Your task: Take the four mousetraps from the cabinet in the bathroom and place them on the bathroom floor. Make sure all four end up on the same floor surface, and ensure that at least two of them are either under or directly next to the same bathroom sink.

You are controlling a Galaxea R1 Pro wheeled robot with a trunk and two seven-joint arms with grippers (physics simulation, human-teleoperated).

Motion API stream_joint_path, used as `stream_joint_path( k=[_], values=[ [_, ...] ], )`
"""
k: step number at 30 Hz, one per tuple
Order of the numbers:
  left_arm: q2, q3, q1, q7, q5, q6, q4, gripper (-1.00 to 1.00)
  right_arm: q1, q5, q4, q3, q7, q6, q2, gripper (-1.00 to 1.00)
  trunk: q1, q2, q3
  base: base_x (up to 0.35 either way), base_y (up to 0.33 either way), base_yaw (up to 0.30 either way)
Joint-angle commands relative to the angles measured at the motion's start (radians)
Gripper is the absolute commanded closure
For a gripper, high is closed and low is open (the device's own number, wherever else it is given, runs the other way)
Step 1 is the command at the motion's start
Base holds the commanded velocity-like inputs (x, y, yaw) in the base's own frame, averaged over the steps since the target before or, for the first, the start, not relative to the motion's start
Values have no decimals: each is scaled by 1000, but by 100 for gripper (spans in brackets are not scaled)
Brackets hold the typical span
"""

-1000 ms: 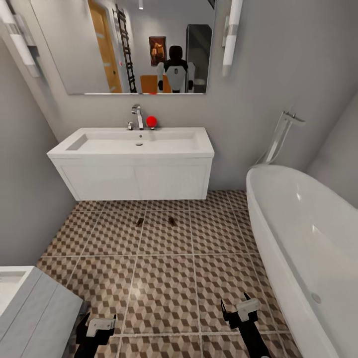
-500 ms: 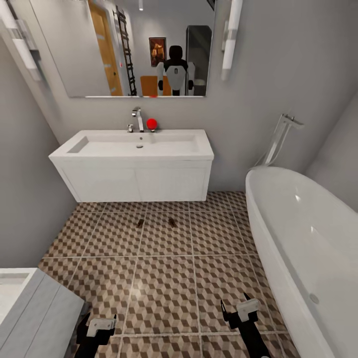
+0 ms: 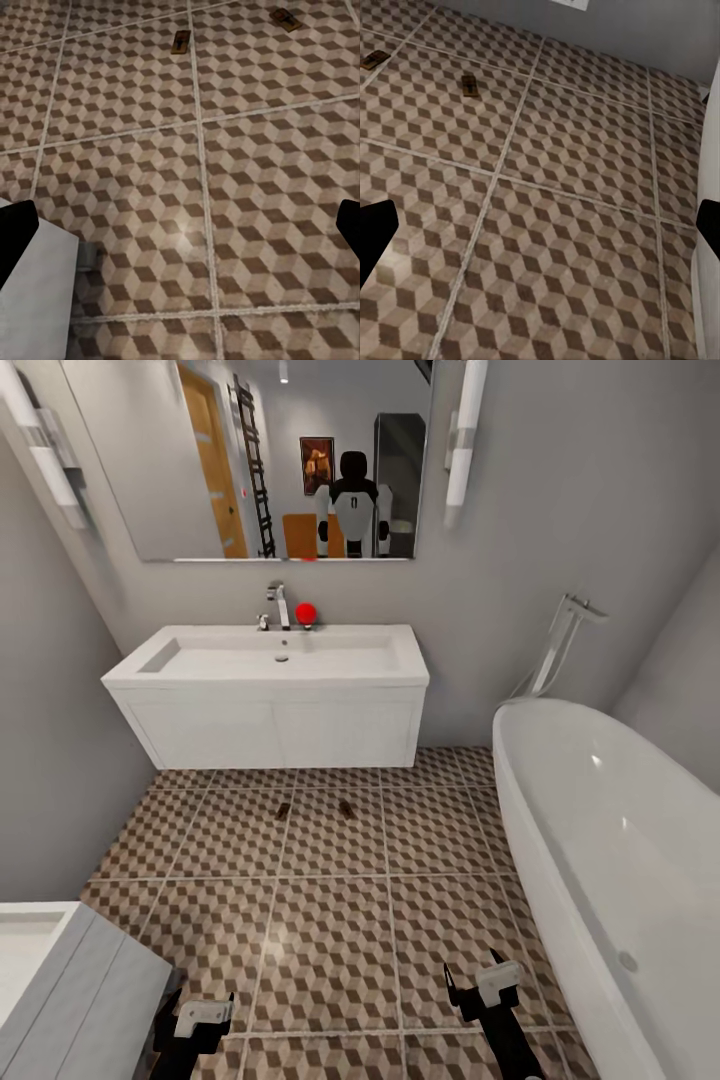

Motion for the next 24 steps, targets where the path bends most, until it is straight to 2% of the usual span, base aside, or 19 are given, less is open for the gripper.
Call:
stream_joint_path(
  k=[1, 24],
  values=[
    [-1, -9, -1, 4, 3, -4, 3, -100, 0, -6, 0, 9, -3, -2, 0, -100, -4, 7, 2, 0, 0, 0],
    [-1, -9, -1, 4, 3, -4, 3, -100, 1, -6, 0, 8, -3, -2, 1, -100, -92, 168, 74, 0, 0, 0]
  ],
)
